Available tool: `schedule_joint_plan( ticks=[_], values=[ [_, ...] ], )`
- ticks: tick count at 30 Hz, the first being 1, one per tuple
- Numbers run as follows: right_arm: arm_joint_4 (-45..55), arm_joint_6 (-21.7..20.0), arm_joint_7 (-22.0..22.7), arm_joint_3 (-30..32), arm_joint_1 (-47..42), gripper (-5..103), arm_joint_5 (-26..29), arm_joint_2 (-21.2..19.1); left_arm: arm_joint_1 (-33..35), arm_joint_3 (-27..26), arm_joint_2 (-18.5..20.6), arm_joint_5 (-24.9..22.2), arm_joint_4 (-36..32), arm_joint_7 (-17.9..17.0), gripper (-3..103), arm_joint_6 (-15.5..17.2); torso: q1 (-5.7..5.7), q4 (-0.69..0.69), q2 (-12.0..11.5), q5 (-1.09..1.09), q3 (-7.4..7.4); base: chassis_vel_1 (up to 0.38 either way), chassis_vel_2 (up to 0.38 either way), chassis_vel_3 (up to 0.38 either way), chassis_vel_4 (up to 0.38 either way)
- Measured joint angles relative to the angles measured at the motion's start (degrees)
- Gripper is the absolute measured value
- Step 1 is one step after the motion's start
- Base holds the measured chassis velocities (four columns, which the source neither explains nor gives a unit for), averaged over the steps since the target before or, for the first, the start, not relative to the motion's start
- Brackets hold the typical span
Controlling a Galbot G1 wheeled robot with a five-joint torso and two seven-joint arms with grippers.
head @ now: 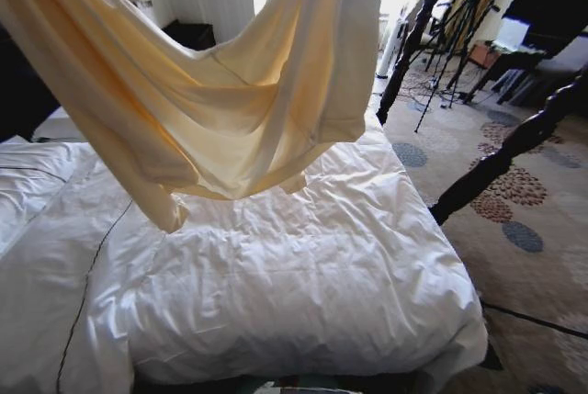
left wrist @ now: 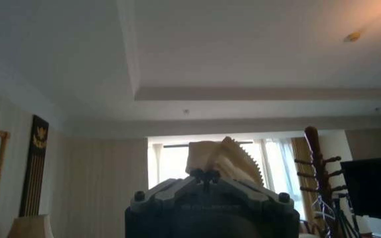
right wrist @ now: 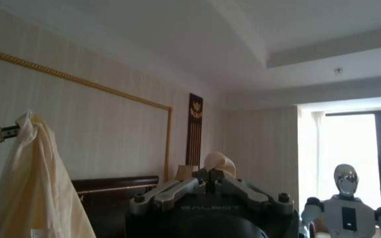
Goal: Pick up the clothes from the bed and hang them on the clothes hanger.
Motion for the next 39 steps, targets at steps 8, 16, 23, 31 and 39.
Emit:
schedule_joint_plan(
  ticks=[8, 16, 23, 31, 39],
  values=[
    [3.02, -2.47, 2.29, 4.88, -7.10, 0, 1.83, -1.84, 0.18, 3.26, -0.84, -1.91, 0.23, -4.77, 0, 1.97, 0.01, 0.02, 0.00, -0.02, 0.01, 0.000, 0.000, 0.000, 0.000],
    [8.32, -5.45, 3.01, 3.61, -25.68, 0, -7.08, -10.84, 10.14, 18.18, -17.10, 19.85, 2.47, 1.18, 0, -0.03, 0.05, -0.09, -0.03, -0.05, 0.04, 0.000, 0.000, 0.000, 0.000],
    [0.26, -5.51, -1.30, 3.66, -44.12, 0, -26.85, -7.56, 23.76, 22.23, -27.61, 40.34, 8.17, 12.10, 0, -7.27, 0.01, 0.08, -0.02, -0.02, 0.02, 0.000, 0.000, 0.000, 0.000],
    [-23.64, -0.38, -7.38, -5.63, -44.97, 0, -45.63, 9.92, 15.61, 38.02, -34.63, 56.56, 27.99, 18.86, 0, -20.99, 0.03, 0.00, -0.03, -0.05, 0.03, 0.000, 0.000, 0.000, 0.000],
    [-45.12, 3.88, -7.94, -9.45, -47.89, 0, -56.21, 28.10, 6.73, 51.16, -43.53, 64.38, 48.52, 22.35, 0, -30.28, 0.04, 0.00, -0.04, -0.05, 0.04, 0.000, 0.000, 0.000, 0.000]
  ],
)
